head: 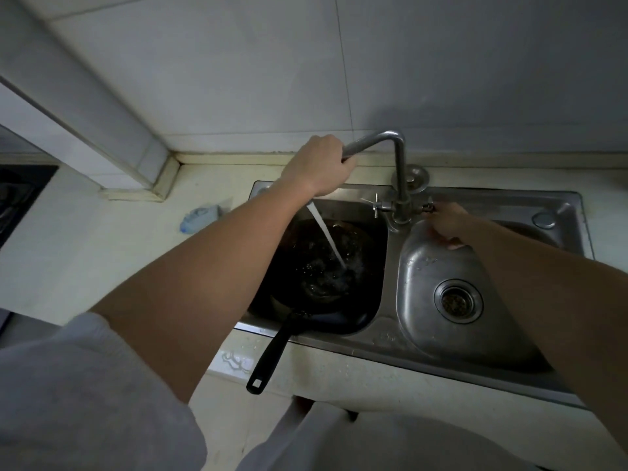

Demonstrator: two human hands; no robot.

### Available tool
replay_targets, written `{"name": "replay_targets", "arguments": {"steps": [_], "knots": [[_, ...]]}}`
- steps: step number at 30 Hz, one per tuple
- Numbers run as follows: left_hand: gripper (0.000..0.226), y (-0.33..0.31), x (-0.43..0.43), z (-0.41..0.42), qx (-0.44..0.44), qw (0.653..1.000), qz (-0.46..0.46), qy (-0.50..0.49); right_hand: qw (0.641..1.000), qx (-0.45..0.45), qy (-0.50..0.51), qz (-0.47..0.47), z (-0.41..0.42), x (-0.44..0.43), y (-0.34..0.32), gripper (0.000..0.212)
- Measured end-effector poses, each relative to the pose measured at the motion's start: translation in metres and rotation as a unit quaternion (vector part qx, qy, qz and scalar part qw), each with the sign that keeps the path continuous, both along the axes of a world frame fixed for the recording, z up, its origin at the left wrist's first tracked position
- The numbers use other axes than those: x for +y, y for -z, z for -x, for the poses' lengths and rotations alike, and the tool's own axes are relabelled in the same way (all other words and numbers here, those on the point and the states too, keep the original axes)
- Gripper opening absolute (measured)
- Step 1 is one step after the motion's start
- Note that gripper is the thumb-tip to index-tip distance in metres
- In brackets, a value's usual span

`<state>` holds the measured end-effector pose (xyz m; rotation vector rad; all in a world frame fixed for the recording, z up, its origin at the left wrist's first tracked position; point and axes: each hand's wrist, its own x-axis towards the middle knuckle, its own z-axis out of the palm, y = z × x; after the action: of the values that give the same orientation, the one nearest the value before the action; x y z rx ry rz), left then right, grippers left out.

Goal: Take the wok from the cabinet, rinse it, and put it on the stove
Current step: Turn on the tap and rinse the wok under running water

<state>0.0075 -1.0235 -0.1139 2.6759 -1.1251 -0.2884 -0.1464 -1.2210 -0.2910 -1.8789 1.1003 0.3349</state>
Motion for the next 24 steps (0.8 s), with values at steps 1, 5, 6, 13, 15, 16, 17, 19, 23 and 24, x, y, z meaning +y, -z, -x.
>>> {"name": "replay_targets", "arguments": {"steps": [1,5,6,13,15,16,17,19,23,24], "knots": [[0.031,-0.001,-0.002,-0.004,-0.012,1.000,-0.003,0.005,1.000,-0.003,-0.002,-0.002,0.001,0.001,0.002,0.024],[0.033,0.001,-0.006,-0.014,-0.032,0.999,-0.010,0.022,0.999,-0.036,0.012,-0.015,0.005,0.009,0.006,0.021],[0.033,0.001,-0.006,-0.015,-0.039,0.999,-0.011,0.022,0.999,-0.045,0.019,-0.015,0.006,0.011,0.006,0.021],[0.033,0.002,-0.004,-0.016,-0.043,0.999,-0.009,0.025,0.999,-0.049,0.021,-0.011,0.004,0.010,0.013,0.028],[0.032,0.002,-0.003,-0.016,-0.049,0.998,-0.010,0.023,0.998,-0.050,0.024,-0.007,0.004,0.011,0.015,0.029],[0.032,0.003,-0.003,-0.016,-0.053,0.998,-0.010,0.023,0.998,-0.050,0.024,-0.005,0.004,0.011,0.015,0.029],[0.032,0.004,-0.002,-0.016,-0.056,0.998,-0.009,0.024,0.999,-0.047,0.024,-0.006,0.004,0.011,0.015,0.029],[0.033,0.006,-0.002,-0.017,-0.065,0.998,-0.002,0.027,0.999,-0.037,0.024,-0.004,0.006,0.013,0.013,0.028],[0.031,0.012,0.004,-0.016,-0.092,0.995,0.037,0.025,0.998,-0.044,0.036,0.021,0.016,0.031,0.013,0.037],[0.029,0.014,0.007,-0.015,-0.108,0.993,0.046,0.027,0.996,-0.052,0.054,0.041,0.019,0.039,0.016,0.045]]}}
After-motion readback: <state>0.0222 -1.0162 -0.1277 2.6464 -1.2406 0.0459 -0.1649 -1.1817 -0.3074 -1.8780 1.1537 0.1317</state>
